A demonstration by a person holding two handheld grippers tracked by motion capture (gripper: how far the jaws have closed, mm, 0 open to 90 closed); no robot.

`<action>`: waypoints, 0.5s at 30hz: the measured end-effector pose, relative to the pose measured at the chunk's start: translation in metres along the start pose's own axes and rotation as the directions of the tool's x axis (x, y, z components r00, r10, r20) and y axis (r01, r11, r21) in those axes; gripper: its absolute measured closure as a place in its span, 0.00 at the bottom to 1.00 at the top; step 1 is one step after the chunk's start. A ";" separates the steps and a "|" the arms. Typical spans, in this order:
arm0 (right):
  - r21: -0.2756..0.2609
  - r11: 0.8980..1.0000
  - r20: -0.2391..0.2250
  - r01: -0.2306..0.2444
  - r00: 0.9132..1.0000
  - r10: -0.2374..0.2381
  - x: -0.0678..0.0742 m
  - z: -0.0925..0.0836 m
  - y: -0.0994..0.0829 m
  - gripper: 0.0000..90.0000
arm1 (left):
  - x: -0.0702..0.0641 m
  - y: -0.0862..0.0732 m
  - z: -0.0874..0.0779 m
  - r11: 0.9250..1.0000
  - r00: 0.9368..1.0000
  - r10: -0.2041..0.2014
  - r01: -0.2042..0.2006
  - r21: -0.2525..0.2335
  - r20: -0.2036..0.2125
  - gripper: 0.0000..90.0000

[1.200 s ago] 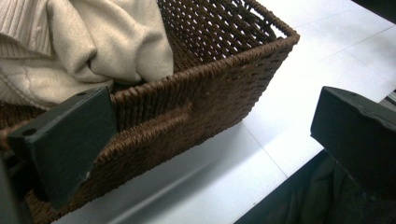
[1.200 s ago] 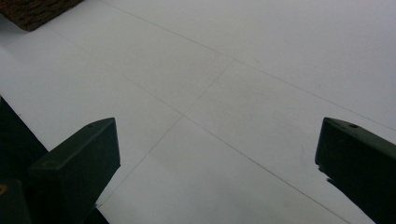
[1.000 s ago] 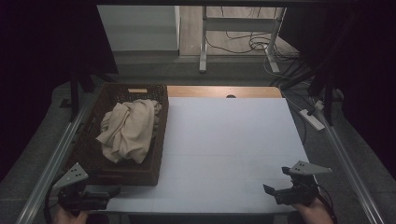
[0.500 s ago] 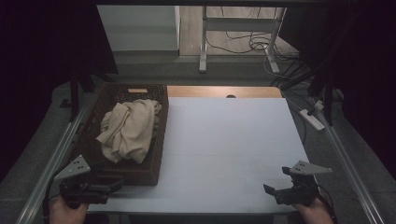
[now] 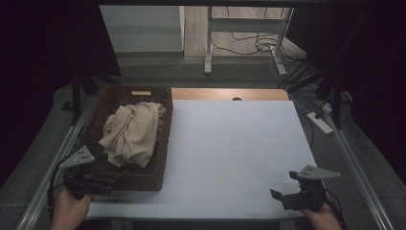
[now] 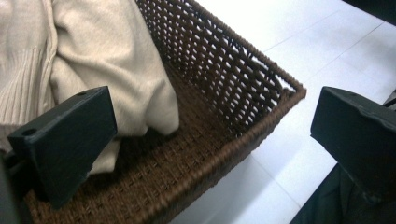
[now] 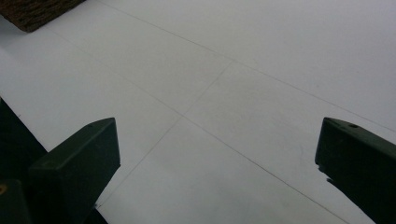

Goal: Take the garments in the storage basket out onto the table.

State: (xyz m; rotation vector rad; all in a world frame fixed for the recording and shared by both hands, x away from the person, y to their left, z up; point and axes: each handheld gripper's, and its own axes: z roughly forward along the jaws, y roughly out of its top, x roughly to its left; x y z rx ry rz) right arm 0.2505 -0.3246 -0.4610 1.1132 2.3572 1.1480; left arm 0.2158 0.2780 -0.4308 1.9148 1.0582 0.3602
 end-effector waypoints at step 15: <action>0.013 1.000 -0.004 0.006 1.000 -0.006 0.000 0.001 0.000 0.00 | 0.024 0.034 0.024 0.999 1.000 -0.027 0.028 0.042 -0.009 0.00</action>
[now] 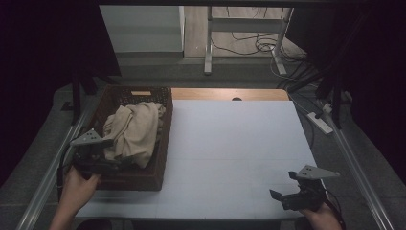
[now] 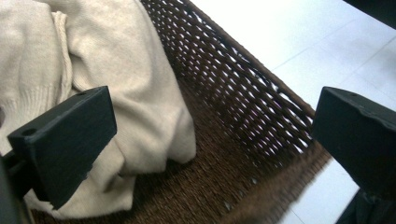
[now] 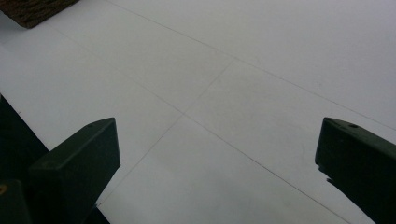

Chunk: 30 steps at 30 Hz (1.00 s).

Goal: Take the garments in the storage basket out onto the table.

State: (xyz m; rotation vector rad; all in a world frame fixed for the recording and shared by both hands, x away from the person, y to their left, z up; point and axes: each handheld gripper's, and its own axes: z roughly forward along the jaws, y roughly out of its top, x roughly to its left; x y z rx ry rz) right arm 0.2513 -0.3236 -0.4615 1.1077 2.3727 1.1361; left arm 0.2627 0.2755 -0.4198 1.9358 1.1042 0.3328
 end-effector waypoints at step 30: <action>0.021 1.000 -0.011 0.009 1.000 -0.009 0.000 0.002 0.001 0.00 | 0.063 0.049 0.052 0.998 0.998 -0.024 0.027 0.054 -0.052 0.00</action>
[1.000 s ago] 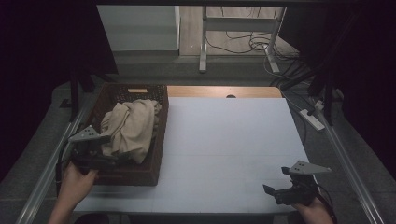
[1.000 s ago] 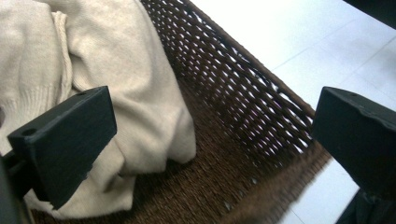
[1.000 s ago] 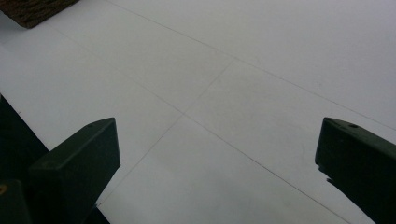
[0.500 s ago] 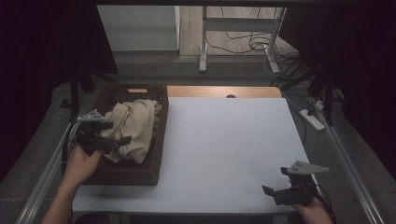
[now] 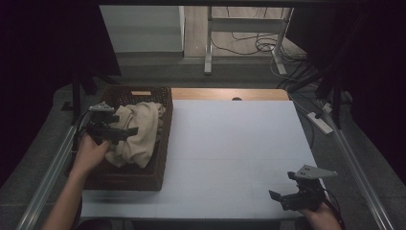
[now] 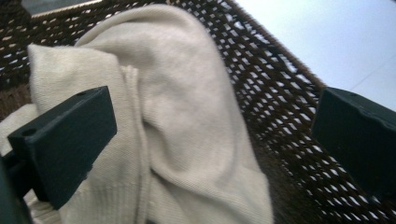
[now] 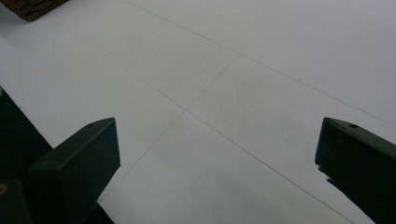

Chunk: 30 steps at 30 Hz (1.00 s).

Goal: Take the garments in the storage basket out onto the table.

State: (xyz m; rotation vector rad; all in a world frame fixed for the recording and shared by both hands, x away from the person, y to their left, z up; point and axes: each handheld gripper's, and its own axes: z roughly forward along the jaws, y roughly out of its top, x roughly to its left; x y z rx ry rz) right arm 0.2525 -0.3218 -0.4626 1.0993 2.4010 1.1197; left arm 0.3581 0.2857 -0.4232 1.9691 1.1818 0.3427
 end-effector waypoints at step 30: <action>0.008 1.000 -0.015 -0.011 1.000 0.011 -0.002 0.001 0.000 0.00 | 0.043 0.037 0.081 0.970 0.995 -0.050 0.070 0.235 -0.088 0.00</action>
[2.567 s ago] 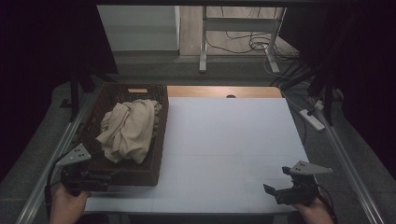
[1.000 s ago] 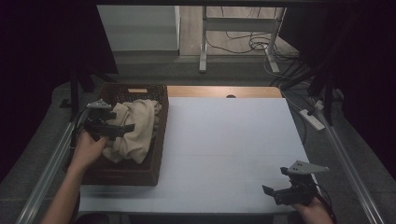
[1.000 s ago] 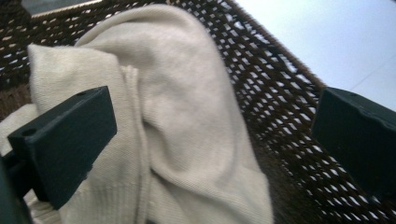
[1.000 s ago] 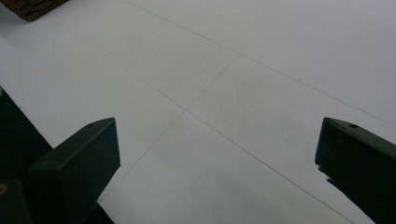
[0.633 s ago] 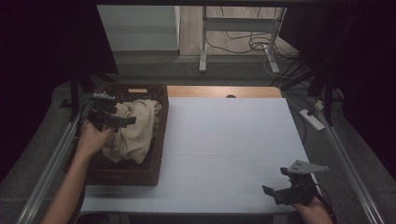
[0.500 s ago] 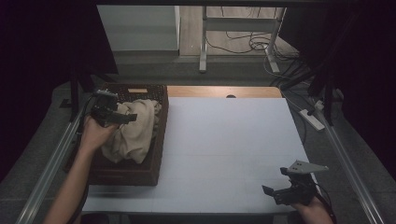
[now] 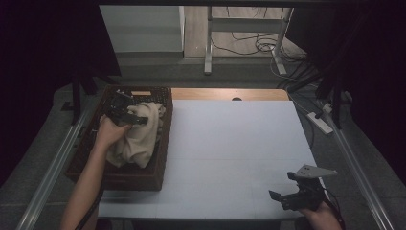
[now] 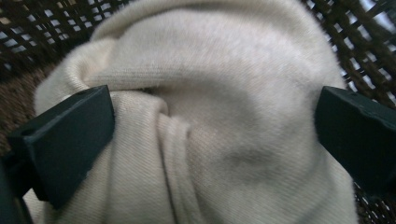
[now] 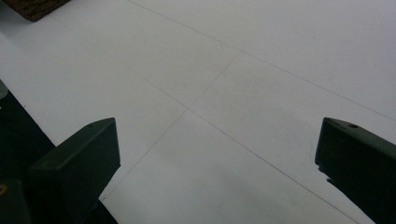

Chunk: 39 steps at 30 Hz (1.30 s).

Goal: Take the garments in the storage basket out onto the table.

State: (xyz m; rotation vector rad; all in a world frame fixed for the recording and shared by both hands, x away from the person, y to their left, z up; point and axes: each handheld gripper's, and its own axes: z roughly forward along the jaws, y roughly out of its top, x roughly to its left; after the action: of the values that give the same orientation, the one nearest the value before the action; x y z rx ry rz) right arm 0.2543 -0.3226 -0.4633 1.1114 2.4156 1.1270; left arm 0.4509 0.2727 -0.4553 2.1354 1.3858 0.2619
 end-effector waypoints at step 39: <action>0.005 1.000 -0.005 0.004 1.000 -0.004 0.001 0.000 0.000 0.00 | -0.012 -0.002 -0.022 0.997 0.997 -0.068 0.069 0.043 -0.023 0.69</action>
State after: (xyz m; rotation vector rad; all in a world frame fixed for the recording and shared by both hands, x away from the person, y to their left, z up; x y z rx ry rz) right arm 0.2542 -0.3218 -0.4634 1.1065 2.4245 1.1240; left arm 0.4340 0.2708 -0.4370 2.1210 1.4869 0.2304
